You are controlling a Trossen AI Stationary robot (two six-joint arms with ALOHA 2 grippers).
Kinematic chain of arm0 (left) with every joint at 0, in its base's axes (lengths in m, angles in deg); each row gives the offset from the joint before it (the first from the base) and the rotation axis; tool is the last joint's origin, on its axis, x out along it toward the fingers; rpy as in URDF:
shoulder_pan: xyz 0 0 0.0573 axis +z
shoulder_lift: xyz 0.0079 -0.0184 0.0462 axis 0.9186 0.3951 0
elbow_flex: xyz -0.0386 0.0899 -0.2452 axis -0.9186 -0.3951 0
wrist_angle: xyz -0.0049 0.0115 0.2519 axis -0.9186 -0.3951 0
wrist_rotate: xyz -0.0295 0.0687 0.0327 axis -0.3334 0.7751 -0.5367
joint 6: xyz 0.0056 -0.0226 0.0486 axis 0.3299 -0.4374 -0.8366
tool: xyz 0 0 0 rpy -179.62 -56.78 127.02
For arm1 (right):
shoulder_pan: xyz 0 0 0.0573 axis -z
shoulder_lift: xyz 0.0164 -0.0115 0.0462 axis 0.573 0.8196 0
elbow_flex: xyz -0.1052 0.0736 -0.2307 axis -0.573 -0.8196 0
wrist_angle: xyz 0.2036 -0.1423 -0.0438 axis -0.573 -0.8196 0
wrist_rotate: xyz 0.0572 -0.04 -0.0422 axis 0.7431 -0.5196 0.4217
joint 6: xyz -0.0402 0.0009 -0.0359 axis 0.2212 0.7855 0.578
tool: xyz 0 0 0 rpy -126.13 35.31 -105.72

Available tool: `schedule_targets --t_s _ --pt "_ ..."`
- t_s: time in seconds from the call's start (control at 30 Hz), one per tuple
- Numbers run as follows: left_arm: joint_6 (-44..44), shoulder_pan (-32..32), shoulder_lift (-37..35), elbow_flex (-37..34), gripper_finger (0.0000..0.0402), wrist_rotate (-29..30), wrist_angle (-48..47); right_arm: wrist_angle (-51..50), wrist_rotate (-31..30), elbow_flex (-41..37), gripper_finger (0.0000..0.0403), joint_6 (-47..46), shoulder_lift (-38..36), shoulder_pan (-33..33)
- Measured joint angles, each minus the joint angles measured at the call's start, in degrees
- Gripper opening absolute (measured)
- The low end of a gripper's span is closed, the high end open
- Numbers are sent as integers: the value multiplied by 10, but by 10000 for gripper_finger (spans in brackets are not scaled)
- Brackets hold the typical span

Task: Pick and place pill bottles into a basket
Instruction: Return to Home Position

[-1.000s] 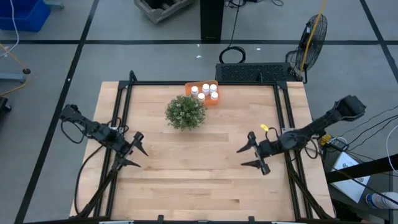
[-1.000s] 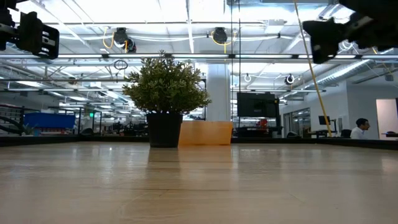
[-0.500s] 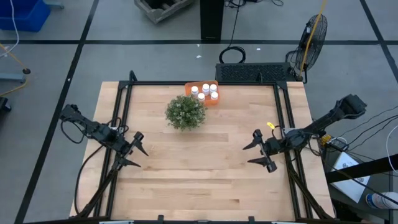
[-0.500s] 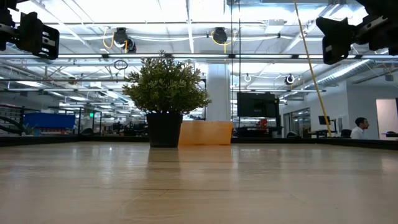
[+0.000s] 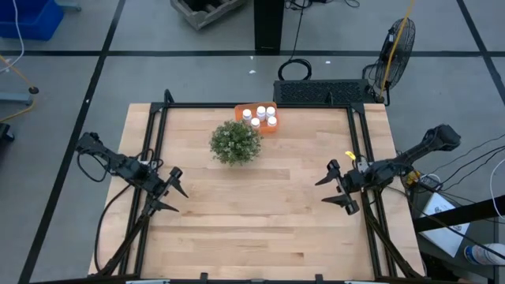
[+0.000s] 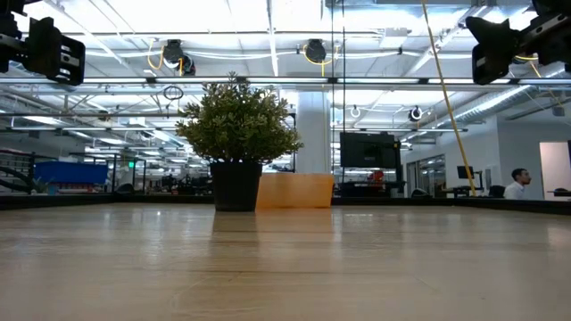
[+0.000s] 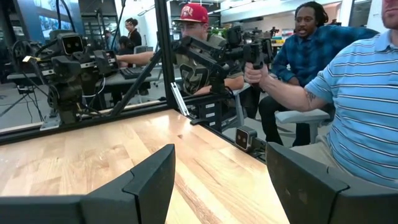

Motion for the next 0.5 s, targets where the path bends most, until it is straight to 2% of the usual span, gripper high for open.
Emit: schedule_targets --t_s 0.5 --pt "0 0 0 0 255 0 0 -232 2 -1 251 4 -271 0"
